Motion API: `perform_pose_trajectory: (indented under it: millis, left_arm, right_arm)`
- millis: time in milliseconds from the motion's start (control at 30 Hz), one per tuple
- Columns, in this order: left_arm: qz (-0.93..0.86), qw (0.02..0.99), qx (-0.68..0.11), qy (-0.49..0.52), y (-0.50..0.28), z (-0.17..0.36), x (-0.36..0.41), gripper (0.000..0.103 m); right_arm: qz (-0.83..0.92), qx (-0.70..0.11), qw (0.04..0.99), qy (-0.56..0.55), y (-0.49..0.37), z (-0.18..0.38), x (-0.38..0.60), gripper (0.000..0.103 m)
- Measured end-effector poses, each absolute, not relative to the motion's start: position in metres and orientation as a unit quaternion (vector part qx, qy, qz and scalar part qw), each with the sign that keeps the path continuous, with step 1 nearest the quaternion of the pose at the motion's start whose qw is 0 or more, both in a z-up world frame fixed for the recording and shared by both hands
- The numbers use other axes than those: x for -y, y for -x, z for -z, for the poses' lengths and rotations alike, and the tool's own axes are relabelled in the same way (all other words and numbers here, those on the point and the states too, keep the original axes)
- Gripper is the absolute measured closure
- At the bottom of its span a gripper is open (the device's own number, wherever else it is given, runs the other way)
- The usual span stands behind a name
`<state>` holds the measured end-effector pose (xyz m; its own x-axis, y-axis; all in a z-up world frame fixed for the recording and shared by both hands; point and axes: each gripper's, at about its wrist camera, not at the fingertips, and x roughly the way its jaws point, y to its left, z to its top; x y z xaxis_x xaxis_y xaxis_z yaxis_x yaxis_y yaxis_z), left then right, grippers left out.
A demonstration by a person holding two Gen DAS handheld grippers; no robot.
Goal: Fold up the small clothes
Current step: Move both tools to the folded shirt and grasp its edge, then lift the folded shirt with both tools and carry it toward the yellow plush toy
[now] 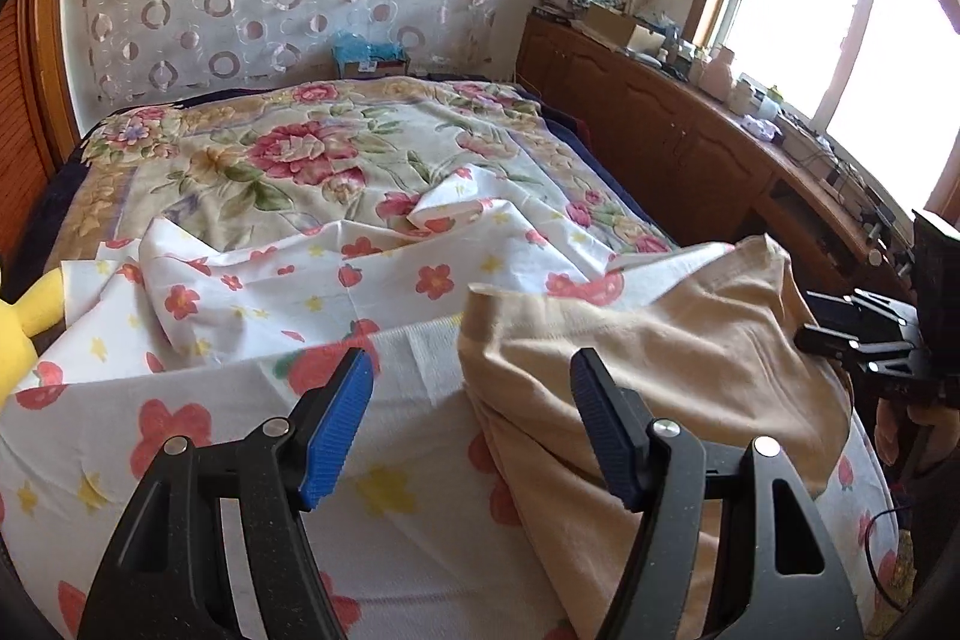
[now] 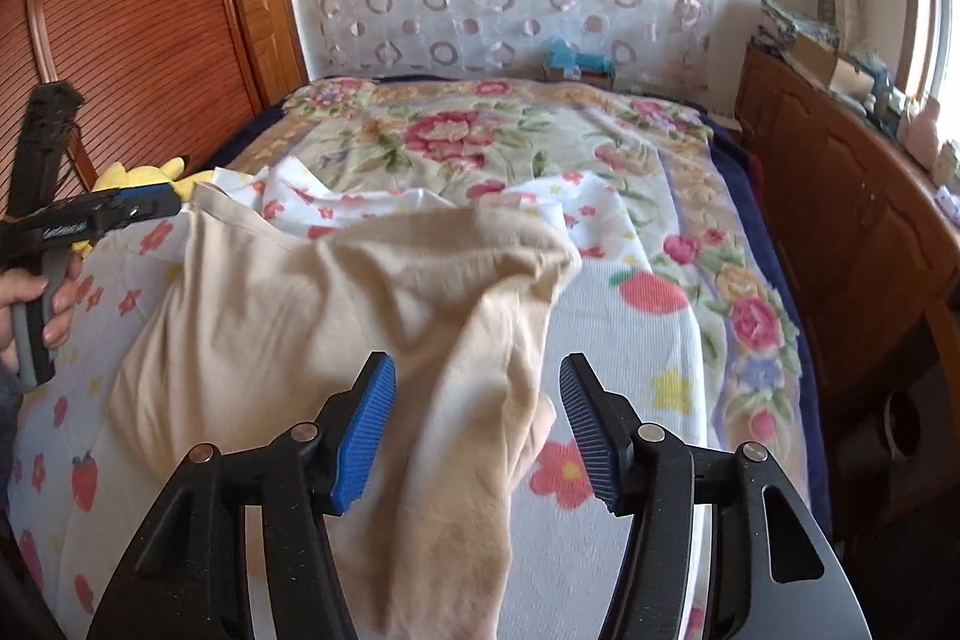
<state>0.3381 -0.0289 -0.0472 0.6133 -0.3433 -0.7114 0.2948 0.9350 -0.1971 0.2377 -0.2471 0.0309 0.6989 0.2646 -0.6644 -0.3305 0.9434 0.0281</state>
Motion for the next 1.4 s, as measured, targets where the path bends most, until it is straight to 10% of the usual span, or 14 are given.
perform_pose_trajectory:
  millis: [500,633,867,1400]
  left_arm:
    - [0.205,0.871,-0.444,0.035,-0.335,0.077,0.049,0.034]
    - [0.221,0.866,-0.446,0.047,-0.335,0.077,0.053,0.061]
    - [0.236,0.864,-0.442,0.049,-0.329,0.071,0.056,0.089]
    - [0.144,0.937,-0.294,0.123,-0.204,-0.018,-0.066,0.09]
  right_arm:
    - [-0.183,-0.4,0.898,-0.02,-0.293,-0.019,0.254,0.041]
    - [-0.202,-0.401,0.893,-0.004,-0.298,-0.011,0.248,0.041]
    - [-0.25,-0.395,0.884,0.023,-0.303,-0.006,0.242,0.084]
    - [-0.336,-0.259,0.898,0.118,-0.279,-0.077,0.149,0.087]
